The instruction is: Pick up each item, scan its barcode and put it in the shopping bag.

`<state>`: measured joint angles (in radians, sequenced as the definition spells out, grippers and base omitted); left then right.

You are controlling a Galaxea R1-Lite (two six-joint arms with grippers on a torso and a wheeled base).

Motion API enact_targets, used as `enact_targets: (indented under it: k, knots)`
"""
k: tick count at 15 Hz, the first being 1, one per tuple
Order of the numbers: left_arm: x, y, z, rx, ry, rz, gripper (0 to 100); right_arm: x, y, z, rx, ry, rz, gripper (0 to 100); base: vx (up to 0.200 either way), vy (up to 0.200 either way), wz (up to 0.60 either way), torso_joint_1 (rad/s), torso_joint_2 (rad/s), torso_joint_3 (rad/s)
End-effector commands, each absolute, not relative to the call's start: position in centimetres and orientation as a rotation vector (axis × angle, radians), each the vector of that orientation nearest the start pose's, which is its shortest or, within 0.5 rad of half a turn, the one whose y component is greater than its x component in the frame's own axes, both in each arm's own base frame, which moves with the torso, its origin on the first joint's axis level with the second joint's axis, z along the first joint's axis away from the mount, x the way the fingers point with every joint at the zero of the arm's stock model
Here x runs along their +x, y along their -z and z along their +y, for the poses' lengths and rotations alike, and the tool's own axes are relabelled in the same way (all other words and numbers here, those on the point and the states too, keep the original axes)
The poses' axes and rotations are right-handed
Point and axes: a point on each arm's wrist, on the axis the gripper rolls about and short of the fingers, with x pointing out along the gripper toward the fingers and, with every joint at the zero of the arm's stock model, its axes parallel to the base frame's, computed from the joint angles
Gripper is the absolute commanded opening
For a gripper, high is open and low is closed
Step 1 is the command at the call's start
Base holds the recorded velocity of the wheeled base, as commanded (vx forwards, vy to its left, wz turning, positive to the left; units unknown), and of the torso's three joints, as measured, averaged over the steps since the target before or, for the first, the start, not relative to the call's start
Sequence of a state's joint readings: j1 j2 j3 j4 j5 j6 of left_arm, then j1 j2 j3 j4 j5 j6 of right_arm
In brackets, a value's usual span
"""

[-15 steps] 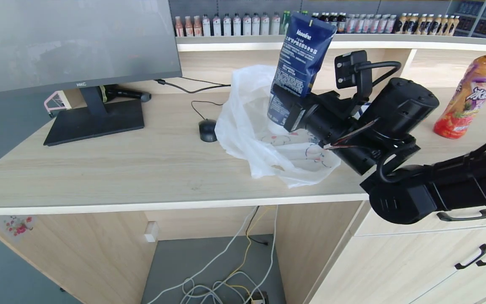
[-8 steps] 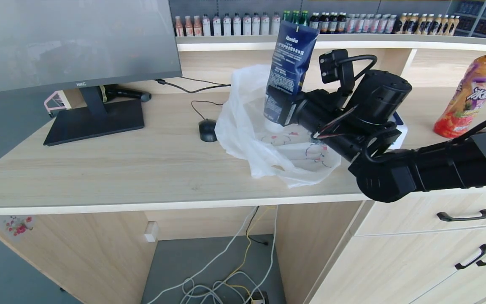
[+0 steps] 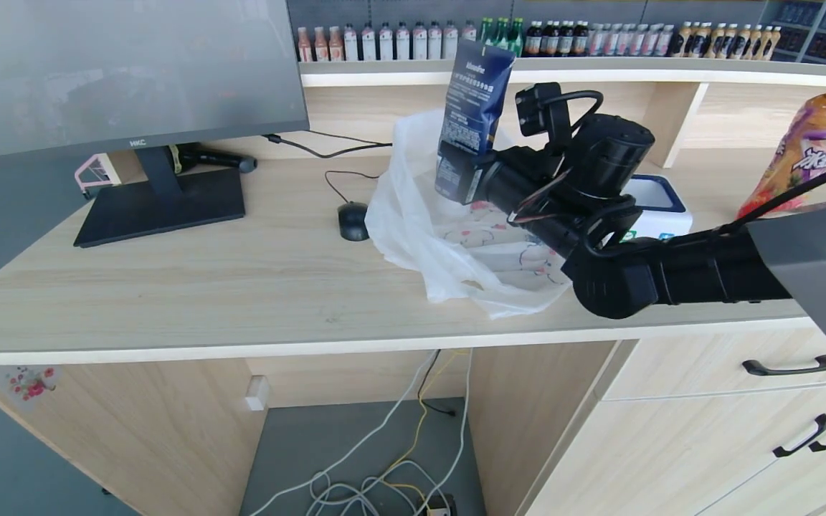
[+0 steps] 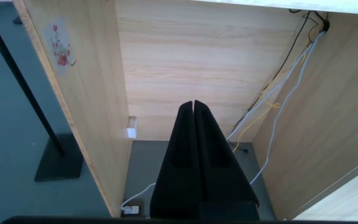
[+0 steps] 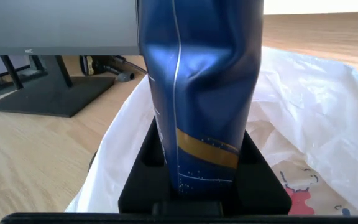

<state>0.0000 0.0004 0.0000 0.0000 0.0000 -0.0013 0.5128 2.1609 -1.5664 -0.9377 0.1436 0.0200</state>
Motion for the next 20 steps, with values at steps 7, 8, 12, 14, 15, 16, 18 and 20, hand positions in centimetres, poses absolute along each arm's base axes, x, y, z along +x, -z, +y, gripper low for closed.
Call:
enact_targets:
  k: [7,8,12,14,15,16,18,20]
  knots:
    - [-2.3,-7.5,0.0,-0.002,0.0,0.0,0,41.2,-22.8,24.0,0.064,-0.672,-0.308,0,0.0,0.0,0.0,0.0,0.0,0.0]
    - [-2.3,-7.5,0.0,-0.002,0.0,0.0,0,41.4,-22.5,24.1,0.062,-0.672,-0.302,0,0.0,0.0,0.0,0.0,0.0,0.0]
    - [-2.3,-7.5,0.0,-0.002,0.0,0.0,0,41.6,-22.0,24.2,0.06,-0.671,-0.292,0,0.0,0.0,0.0,0.0,0.0,0.0]
    - [-2.3,-7.5,0.0,-0.002,0.0,0.0,0,41.7,-21.8,24.3,0.06,-0.673,-0.29,0,0.0,0.0,0.0,0.0,0.0,0.0]
    - [-2.3,-7.5,0.0,-0.002,0.0,0.0,0,41.8,-21.6,24.3,0.057,-0.671,-0.286,0,0.0,0.0,0.0,0.0,0.0,0.0]
    - [-2.3,-7.5,0.0,-0.002,0.0,0.0,0,41.9,-21.5,24.3,0.057,-0.671,-0.284,0,0.0,0.0,0.0,0.0,0.0,0.0]
    - [-2.3,-7.5,0.0,-0.002,0.0,0.0,0,42.1,-21.1,24.4,0.056,-0.671,-0.278,0,0.0,0.0,0.0,0.0,0.0,0.0]
    - [-2.3,-7.5,0.0,-0.002,0.0,0.0,0,42.2,-20.7,24.5,0.054,-0.671,-0.272,0,0.0,0.0,0.0,0.0,0.0,0.0]
